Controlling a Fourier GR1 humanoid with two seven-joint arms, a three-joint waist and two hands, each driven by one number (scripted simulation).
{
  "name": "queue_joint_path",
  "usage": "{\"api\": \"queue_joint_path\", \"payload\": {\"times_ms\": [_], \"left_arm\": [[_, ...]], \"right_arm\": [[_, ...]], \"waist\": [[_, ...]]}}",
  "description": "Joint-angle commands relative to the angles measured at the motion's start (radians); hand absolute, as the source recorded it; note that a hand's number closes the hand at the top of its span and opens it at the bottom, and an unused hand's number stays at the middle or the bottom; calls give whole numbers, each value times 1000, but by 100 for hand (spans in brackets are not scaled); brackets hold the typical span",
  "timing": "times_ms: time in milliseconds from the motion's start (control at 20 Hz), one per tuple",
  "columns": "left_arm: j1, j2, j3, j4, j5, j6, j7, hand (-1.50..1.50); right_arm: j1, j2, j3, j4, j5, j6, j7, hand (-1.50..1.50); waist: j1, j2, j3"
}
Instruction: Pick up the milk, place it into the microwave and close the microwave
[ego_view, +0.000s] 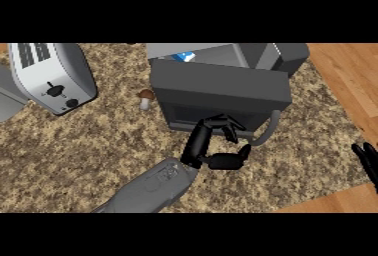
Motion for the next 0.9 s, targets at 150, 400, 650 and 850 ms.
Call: {"api": "queue_joint_path", "payload": {"times_ms": [150, 400, 650, 850], "left_arm": [[-94, -2, 23, 55, 97, 82, 39, -150], [-127, -2, 78, 56, 177, 123, 9, -150], [-168, -2, 97, 74, 237, 150, -2, -150], [-176, -2, 90, 81, 265, 167, -29, -150]], "right_arm": [[-96, -108, -138, -52, 89, -66, -1, -150], [-154, -165, -179, -65, 167, -101, -7, 150], [-195, -194, -193, -62, 187, -109, -4, 150], [-227, -201, -197, -51, 186, -119, 9, 150]], "waist": [[-43, 6, -1], [-46, 24, -2], [-58, 34, 1], [-55, 39, 1]]}}
